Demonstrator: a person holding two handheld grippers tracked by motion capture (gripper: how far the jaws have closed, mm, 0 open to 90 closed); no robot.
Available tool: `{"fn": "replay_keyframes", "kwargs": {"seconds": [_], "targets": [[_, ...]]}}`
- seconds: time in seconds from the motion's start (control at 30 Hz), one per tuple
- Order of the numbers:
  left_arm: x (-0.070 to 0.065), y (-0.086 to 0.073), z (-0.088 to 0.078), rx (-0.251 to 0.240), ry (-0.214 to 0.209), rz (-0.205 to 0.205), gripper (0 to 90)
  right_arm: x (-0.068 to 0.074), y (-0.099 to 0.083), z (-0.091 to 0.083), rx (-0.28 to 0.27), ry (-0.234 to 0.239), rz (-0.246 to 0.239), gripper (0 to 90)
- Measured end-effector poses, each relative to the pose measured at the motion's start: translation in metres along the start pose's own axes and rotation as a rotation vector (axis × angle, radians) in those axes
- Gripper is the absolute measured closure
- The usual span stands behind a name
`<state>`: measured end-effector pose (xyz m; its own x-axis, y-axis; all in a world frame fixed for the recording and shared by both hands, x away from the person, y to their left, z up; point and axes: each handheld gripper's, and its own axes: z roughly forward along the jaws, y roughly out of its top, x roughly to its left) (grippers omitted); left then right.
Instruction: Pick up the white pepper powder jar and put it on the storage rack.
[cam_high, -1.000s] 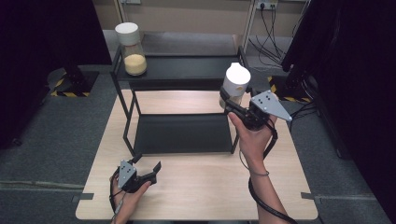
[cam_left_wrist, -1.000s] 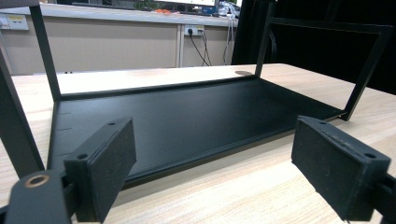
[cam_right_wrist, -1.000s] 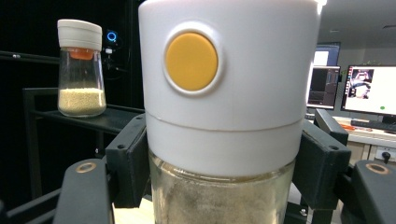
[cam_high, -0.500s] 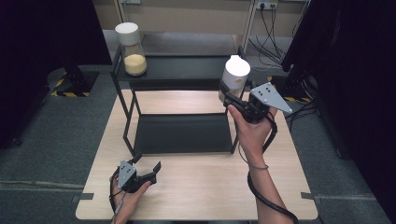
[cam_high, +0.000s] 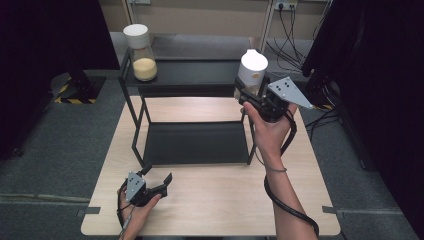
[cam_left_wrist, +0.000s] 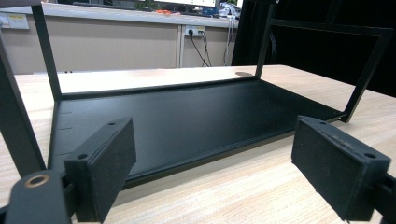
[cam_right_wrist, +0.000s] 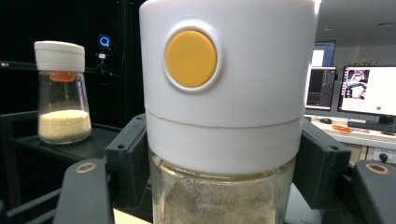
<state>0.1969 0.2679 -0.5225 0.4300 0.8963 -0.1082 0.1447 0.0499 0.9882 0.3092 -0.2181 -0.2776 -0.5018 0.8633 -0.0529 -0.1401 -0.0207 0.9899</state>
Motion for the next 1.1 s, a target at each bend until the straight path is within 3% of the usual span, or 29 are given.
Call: {"fn": "replay_keyframes", "kwargs": {"seconds": [0.5, 1.1], "targets": [[0.000, 0.000, 0.000, -0.003, 0.000, 0.000, 13.2, -0.004, 0.015, 0.023, 0.018, -0.021, 0.010, 31.0], [0.000, 0.000, -0.001, -0.002, -0.002, 0.001, 13.2, -0.007, 0.028, 0.064, 0.062, -0.044, 0.048, 30.9]]}}
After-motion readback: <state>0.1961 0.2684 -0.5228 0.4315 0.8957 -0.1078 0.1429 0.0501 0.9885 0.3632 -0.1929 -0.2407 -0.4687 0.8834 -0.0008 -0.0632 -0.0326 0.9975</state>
